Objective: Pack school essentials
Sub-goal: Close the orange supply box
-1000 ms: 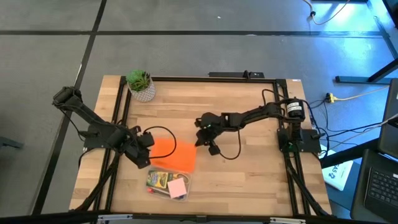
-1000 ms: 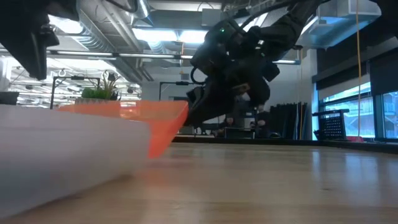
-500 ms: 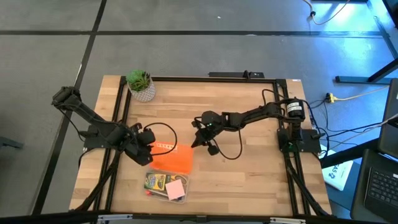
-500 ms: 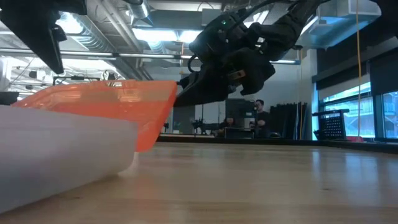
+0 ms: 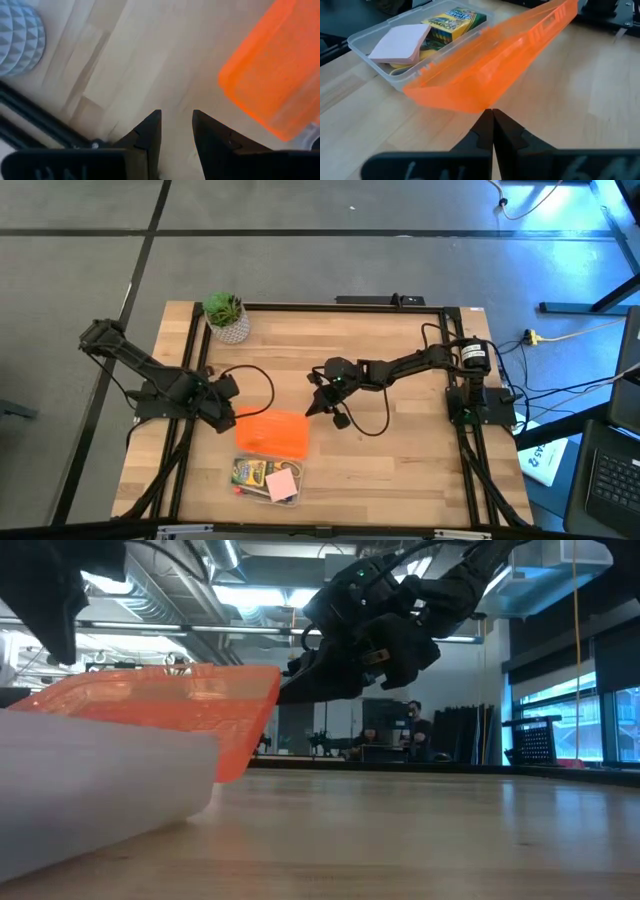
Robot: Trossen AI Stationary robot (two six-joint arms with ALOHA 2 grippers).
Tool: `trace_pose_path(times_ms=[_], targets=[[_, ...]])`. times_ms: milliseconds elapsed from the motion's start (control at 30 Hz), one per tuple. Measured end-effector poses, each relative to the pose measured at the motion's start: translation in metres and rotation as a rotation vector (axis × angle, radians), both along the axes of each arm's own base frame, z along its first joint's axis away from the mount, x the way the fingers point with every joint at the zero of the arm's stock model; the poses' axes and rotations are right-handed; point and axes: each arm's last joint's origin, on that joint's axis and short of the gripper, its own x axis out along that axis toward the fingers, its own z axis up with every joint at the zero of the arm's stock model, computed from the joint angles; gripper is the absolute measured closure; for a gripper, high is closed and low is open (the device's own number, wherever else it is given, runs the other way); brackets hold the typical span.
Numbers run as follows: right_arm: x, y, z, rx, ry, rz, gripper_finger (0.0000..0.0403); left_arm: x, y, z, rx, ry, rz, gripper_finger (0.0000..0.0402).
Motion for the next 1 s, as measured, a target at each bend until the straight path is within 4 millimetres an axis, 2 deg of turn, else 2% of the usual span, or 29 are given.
trace_pose_path(times_ms=[100,267,433,767,1000], targets=[[0.0,0.001,0.001,-0.001,-0.01,0.001,0.0395,-0.001,-0.001,-0.006,-0.01,-0.002,0.017,0.0298],[0.001,0.004,0.002,-0.002,-0.028,0.008,0.0395,-0.003,-0.004,-0.034,-0.096,0.031,0.063,0.0298],[0.001,0.008,0.003,-0.004,-0.032,0.018,0.0395,-0.002,-0.008,-0.052,-0.149,0.007,0.014,0.0298],[0.004,0.009,0.008,0.002,-0.091,0.031,0.0396,0.005,-0.012,-0.054,-0.179,-0.071,-0.035,0.0298],[0.013,0.011,0.022,0.023,-0.115,0.061,0.0396,0.005,-0.012,-0.054,-0.182,-0.076,-0.015,0.0298]])
